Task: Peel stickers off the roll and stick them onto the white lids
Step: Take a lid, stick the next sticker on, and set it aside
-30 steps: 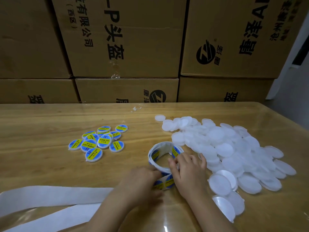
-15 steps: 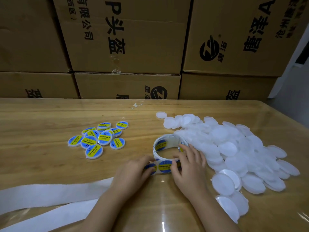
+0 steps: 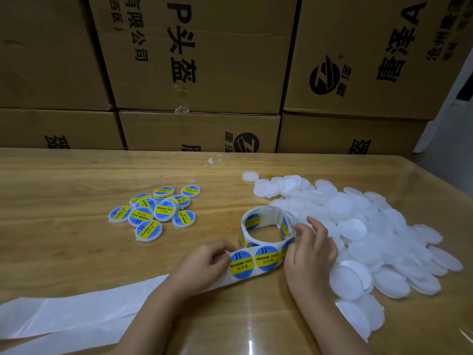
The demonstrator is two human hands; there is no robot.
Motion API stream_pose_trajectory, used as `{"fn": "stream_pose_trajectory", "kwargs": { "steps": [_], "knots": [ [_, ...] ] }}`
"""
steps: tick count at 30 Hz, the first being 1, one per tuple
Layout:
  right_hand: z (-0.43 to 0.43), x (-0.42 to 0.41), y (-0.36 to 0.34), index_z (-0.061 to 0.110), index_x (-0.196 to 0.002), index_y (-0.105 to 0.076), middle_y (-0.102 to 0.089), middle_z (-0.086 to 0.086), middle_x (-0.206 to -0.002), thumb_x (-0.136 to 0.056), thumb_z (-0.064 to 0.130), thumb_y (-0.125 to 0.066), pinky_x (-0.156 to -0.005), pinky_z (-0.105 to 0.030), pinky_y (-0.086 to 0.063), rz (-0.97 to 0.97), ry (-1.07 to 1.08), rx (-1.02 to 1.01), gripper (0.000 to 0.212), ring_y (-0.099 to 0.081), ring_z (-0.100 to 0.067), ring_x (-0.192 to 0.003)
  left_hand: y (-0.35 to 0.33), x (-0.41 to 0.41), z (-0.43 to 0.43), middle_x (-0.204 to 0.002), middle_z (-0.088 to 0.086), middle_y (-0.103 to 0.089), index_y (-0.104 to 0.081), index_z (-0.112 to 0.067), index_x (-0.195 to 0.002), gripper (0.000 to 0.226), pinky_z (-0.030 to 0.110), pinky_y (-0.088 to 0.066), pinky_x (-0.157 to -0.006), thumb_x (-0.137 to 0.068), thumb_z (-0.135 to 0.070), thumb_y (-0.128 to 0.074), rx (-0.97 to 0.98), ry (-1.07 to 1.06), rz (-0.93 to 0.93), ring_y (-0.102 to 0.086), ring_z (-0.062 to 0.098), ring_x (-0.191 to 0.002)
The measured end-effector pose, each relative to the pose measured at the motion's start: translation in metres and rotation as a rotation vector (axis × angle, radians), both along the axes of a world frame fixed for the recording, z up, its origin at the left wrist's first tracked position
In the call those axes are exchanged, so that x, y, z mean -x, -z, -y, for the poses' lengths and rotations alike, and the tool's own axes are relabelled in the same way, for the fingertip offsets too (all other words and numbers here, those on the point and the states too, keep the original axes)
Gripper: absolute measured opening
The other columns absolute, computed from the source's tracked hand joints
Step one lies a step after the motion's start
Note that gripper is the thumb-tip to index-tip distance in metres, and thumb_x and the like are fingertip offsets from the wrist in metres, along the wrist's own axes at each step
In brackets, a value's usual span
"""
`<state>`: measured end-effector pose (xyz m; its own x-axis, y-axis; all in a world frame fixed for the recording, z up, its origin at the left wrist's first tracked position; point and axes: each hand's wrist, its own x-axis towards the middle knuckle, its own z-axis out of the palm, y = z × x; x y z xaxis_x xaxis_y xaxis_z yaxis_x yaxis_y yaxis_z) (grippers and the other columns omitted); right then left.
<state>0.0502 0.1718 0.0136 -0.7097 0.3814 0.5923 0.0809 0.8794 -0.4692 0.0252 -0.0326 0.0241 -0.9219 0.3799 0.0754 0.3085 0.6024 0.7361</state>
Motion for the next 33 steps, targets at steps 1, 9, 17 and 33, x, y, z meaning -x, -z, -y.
{"fn": "stream_pose_trajectory", "kwargs": {
  "steps": [1, 9, 17, 33],
  "knots": [
    [-0.002, 0.001, 0.0, 0.004, -0.1, -0.064, -0.054, -0.02, -0.126, -0.075, -0.009, -0.062, -0.099, -0.06, -0.035, 0.049, 0.039, 0.0, 0.028, -0.056, -0.04, -0.108, 0.003, 0.001, -0.002, -0.07, -0.016, -0.062, -0.058, -0.047, -0.089, 0.028, 0.026, -0.045, -0.072, -0.093, -0.021, -0.05, -0.001, -0.012, -0.004, -0.054, 0.002, -0.069],
    [-0.02, 0.007, 0.01, 0.013, -0.12, -0.055, -0.019, -0.014, -0.156, -0.092, 0.021, -0.047, -0.112, -0.051, -0.007, 0.425, 0.165, -0.073, 0.031, -0.014, -0.03, -0.144, 0.019, 0.002, -0.008, -0.056, -0.014, -0.051, -0.067, -0.041, -0.089, 0.021, 0.015, -0.034, -0.054, -0.081, -0.029, -0.052, -0.33, -0.067, 0.124, -0.042, 0.001, -0.057],
    [-0.019, 0.008, 0.01, 0.007, -0.124, -0.057, -0.039, -0.009, -0.148, -0.09, 0.022, -0.053, -0.113, -0.05, -0.008, 0.341, 0.15, -0.037, 0.038, -0.023, -0.026, -0.142, 0.021, 0.004, -0.005, -0.061, -0.002, -0.044, -0.071, -0.03, -0.087, 0.03, 0.015, -0.033, -0.051, -0.07, -0.02, -0.048, -0.508, -0.127, 0.236, -0.04, 0.01, -0.058],
    [-0.02, 0.009, 0.008, 0.014, -0.141, -0.037, -0.018, -0.007, -0.158, -0.093, 0.033, -0.042, -0.116, -0.046, -0.004, 0.468, 0.176, -0.111, 0.052, -0.015, -0.022, -0.144, 0.021, 0.006, -0.006, -0.063, 0.0, -0.05, -0.069, -0.027, -0.082, 0.027, 0.017, -0.035, -0.053, -0.069, -0.018, -0.048, -0.523, -0.119, 0.266, -0.044, 0.011, -0.061]
  ]
}}
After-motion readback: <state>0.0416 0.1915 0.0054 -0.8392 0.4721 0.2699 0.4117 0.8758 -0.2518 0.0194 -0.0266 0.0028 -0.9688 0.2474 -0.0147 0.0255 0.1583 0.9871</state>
